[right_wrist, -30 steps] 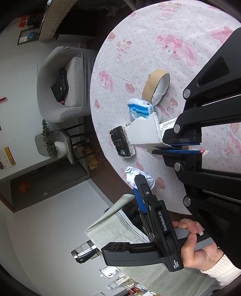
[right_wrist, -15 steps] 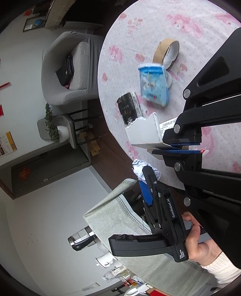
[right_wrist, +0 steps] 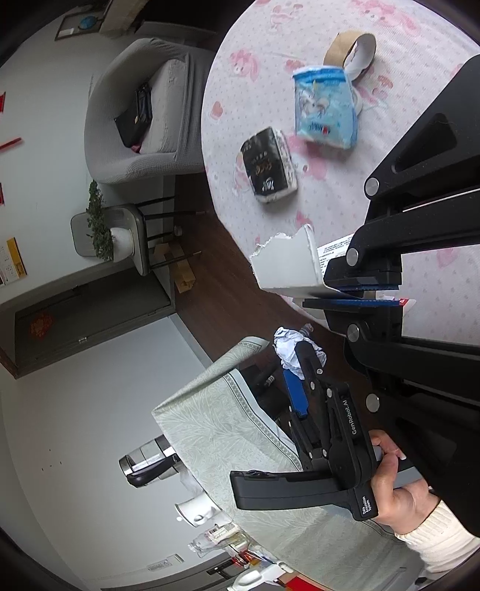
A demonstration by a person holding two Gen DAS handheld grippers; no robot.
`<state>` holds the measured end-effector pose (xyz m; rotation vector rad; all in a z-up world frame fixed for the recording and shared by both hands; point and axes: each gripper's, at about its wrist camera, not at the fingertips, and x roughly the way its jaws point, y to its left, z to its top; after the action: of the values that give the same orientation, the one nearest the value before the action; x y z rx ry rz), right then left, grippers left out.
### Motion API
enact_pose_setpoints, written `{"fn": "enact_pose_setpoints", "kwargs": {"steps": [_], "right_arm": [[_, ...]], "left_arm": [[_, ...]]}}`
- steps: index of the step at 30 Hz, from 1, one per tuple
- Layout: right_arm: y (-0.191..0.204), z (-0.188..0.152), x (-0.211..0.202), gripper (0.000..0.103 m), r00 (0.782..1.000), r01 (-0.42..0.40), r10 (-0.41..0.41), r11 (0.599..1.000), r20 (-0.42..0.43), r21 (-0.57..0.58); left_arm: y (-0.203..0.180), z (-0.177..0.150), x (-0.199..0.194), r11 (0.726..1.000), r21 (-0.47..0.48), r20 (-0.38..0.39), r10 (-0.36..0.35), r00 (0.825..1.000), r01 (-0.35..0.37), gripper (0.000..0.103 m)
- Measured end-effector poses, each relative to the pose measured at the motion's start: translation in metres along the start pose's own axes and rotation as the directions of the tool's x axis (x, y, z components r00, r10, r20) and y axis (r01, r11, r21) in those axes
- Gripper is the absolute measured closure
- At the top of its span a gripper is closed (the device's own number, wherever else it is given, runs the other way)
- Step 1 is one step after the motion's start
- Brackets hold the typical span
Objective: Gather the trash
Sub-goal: 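Carry the wrapper with the left tool over the bin while the right tool carries the box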
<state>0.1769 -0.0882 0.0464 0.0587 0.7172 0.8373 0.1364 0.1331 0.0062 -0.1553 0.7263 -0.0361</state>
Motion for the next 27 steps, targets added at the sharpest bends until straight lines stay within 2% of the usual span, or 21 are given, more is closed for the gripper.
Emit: {"fn": "enact_pose_setpoints", "kwargs": {"steps": [14, 27], "right_arm": [[0.044, 0.004, 0.035, 0.1, 0.996, -0.082, 0.081, 0.995, -0.022, -0.053], [0.088, 0.004, 0.083, 0.1, 0.99, -0.129, 0.123, 0.986, -0.066, -0.105]], "left_arm": [[0.053, -0.03, 0.003, 0.998, -0.009, -0.081, 0.065, 0.995, -0.066, 0.047], [0.109, -0.066, 0.022, 0.992, -0.053, -0.219, 0.102, 0.97, -0.116, 0.047]]}}
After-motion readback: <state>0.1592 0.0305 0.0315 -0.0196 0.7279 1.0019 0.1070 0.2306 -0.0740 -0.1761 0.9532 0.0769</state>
